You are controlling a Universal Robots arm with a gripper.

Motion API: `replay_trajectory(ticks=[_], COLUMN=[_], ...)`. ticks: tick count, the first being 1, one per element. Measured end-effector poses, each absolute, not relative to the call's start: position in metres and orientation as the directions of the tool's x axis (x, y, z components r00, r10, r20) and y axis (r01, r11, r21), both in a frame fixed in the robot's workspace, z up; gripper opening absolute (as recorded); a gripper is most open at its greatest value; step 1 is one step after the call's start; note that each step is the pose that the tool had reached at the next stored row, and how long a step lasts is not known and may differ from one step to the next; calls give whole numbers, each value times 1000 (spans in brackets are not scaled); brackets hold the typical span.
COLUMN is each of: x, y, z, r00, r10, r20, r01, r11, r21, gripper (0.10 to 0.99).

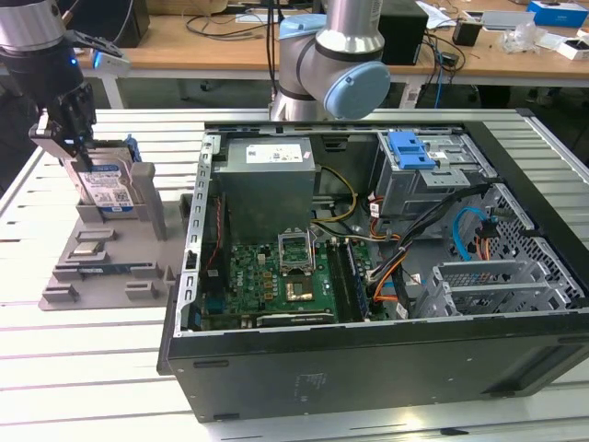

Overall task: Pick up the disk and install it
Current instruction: 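Pick up the disk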

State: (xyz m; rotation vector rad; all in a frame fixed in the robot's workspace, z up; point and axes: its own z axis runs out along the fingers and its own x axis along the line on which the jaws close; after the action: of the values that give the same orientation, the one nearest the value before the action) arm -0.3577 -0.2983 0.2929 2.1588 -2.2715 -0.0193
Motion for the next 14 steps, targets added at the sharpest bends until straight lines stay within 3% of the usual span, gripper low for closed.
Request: replay_trajectory(ticks=[14], x=[-358], y=[-298], z=[295], r00=[-51], r10=[-999], r20=[-3], r01=[-999], r11=[51], r21=[14], gripper=[373])
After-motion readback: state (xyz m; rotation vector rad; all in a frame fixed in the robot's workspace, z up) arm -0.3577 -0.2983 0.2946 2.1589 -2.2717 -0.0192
